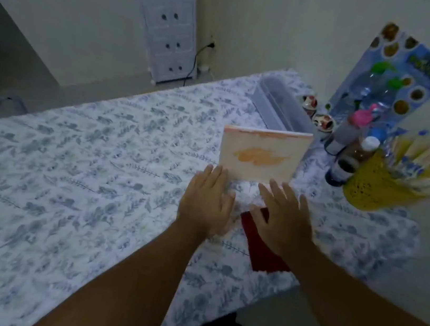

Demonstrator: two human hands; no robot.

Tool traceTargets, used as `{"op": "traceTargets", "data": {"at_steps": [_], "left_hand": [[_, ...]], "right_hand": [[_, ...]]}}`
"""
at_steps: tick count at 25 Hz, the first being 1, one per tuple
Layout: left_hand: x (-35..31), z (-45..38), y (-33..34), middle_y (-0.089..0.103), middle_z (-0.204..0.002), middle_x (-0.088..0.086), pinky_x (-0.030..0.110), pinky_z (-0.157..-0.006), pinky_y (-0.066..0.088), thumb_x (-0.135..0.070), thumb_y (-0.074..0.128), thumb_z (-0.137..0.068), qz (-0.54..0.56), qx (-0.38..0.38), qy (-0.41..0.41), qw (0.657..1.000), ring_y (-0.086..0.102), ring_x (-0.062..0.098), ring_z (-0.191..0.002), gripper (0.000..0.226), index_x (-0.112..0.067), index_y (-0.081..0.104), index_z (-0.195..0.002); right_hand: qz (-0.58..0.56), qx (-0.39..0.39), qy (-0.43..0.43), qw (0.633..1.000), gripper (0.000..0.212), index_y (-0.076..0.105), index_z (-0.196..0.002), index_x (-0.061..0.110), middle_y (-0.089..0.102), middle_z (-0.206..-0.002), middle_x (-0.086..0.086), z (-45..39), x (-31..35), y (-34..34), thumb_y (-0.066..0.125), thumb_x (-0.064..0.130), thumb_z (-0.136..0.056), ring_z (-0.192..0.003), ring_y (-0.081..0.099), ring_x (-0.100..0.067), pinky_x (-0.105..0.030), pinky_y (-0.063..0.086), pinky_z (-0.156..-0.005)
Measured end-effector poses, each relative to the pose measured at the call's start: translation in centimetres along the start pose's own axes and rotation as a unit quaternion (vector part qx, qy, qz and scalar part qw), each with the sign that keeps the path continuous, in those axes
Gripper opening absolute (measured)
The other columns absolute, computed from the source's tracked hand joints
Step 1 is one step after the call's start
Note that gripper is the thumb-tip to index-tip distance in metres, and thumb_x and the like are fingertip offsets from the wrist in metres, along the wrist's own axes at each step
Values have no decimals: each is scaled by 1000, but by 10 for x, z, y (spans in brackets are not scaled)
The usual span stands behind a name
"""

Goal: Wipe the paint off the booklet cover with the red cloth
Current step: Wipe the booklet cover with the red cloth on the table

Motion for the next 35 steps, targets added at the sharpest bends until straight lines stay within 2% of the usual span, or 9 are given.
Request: {"op": "traceTargets", "data": {"at_steps": [3, 8, 14, 18, 21, 24, 26, 29, 35], "left_hand": [[-5, 5, 64, 14, -171, 7, 36, -126, -1, -43, 21, -106, -13, 92, 3, 996, 4, 21, -158, 64, -12, 16, -162], [3, 20, 110, -9, -170, 2, 37, -125, -11, -44, 15, -105, -40, 126, 6, 991, -15, 18, -156, 66, -16, -2, -162], [4, 17, 102, -5, -170, -3, 37, -127, -5, -46, 27, -104, 39, 136, -12, 990, -13, 12, -155, 68, -20, 5, -163], [8, -4, 65, 39, -160, -3, 24, -113, 34, -45, 48, -103, 321, 4, -200, 926, 35, 8, -145, 63, -27, 27, -159], [15, -41, 34, 48, -140, -2, 27, -95, 51, -42, 57, -100, 353, -107, -274, 888, 51, 14, -128, 70, -27, 24, -160], [15, -82, 10, 56, -131, -10, 16, -79, 55, -40, 62, -98, 415, -75, -216, 880, 57, -3, -119, 72, -31, 25, -160], [11, -100, 0, 64, -131, -6, 24, -90, 55, -33, 61, -100, 442, -50, -170, 879, 61, 1, -118, 55, -27, 42, -151], [6, -99, -9, 70, -108, -14, 17, -78, 50, -33, 55, -102, 447, -77, -169, 875, 66, -1, -96, 24, -23, 60, -124], [45, -34, -31, 43, -63, -15, 15, -53, 35, -42, 53, -102, 401, -176, -207, 875, 36, 2, -56, 25, -26, 51, -83]], "right_hand": [[26, 81, 11, 996, 74, 27, -157, 33, 20, -167, -2, 22, -25, 60, 23, 71, -93, -153, 15, -32, -68, 8, -115], [19, 45, -25, 999, 70, 15, -160, 24, 14, -168, -10, 36, -39, 92, 25, 60, -101, -154, 9, -31, -63, 14, -119], [-75, -6, -67, 995, 53, 53, -143, 8, 49, -151, -11, 31, -38, 79, 39, 36, -100, -141, 43, -31, -58, 40, -109], [-173, -38, -84, 981, 51, 58, -135, -3, 60, -138, -18, 17, -48, 61, 72, -1, -85, -126, 57, -39, -51, 44, -107], [-219, -83, -82, 969, 57, 52, -139, -4, 56, -140, -20, -3, -43, 32, 69, -9, -85, -130, 49, -35, -43, 36, -114], [-264, -155, -86, 948, 54, 46, -144, -5, 51, -143, -21, -28, -35, 2, 58, -2, -91, -135, 40, -30, -32, 26, -120], [-272, -178, -90, 941, 52, 45, -144, -5, 50, -143, -21, -43, -31, -8, 54, 3, -94, -136, 38, -29, -28, 21, -121], [-282, -175, -93, 939, 50, 43, -146, -3, 49, -145, -20, -53, -21, -10, 47, 14, -99, -136, 37, -27, -29, 21, -121], [-289, -145, -120, 939, 52, 41, -148, -2, 46, -147, -19, -67, 13, -3, 49, 4, -97, -138, 37, -29, -45, 30, -118]]}}
Point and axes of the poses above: each hand's wrist, its own z-axis away from the middle knuckle, its own y-axis out of the palm, x = y × z, the point moved 3 cm from there along -z, towards the middle knuckle
